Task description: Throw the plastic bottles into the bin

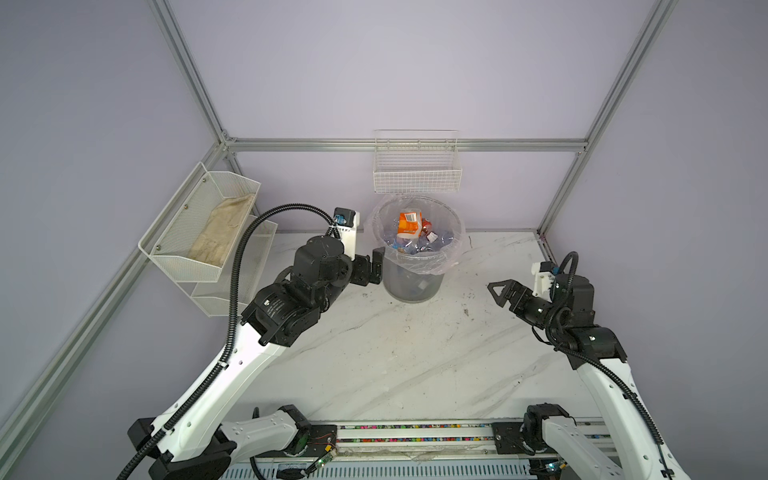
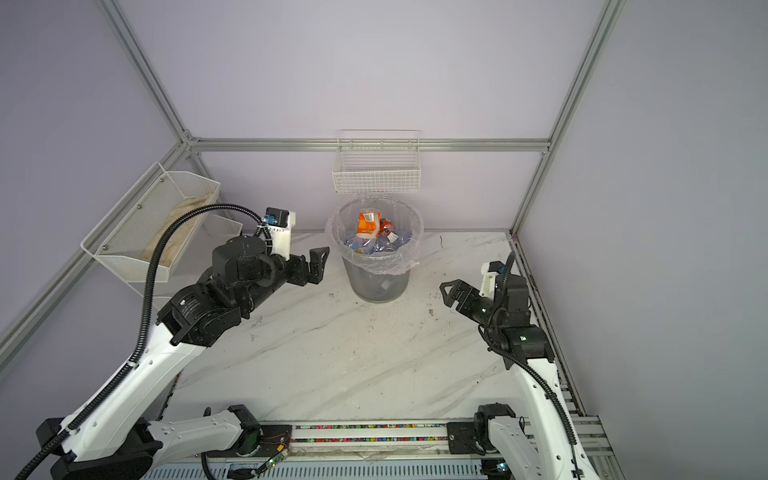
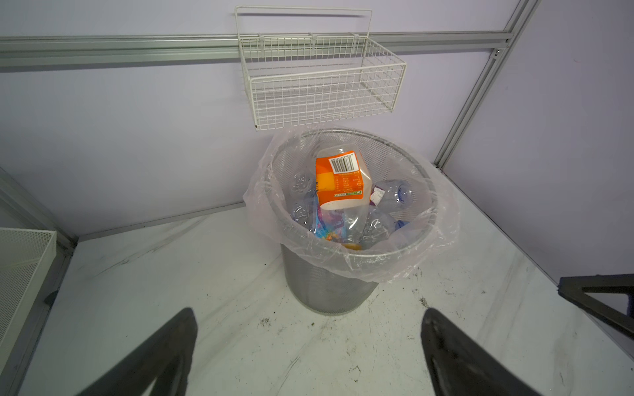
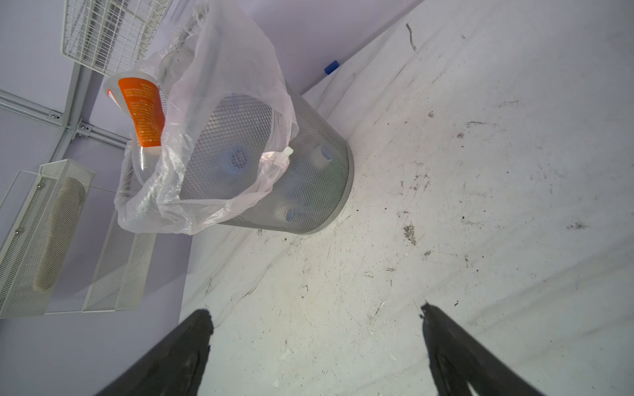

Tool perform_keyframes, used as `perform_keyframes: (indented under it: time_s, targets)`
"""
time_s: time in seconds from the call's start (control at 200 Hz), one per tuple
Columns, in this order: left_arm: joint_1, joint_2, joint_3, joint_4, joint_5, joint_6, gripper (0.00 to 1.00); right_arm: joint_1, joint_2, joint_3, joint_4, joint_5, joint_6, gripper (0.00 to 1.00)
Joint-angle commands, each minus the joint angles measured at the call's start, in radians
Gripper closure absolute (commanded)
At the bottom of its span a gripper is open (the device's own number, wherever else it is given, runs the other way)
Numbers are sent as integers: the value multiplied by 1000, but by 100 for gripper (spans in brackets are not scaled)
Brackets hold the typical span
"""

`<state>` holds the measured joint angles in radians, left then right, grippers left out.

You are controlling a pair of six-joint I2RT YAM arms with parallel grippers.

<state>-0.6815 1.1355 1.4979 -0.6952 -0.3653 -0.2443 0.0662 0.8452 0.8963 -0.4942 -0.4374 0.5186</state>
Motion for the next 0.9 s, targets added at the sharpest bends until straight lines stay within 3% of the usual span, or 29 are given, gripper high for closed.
perform_keyframes:
  time_s: [0.0, 0.39, 0.895]
  targets:
    - [23, -51, -88, 32, -27, -41, 0, 0, 5, 43, 27, -16, -29, 3]
    - [63, -175, -266, -8, -59, -102, 0, 0, -14, 123, 18, 21, -91, 3]
    - [87, -311, -496, -41, -198, -150, 0, 38, 33, 171, 52, 96, -166, 2]
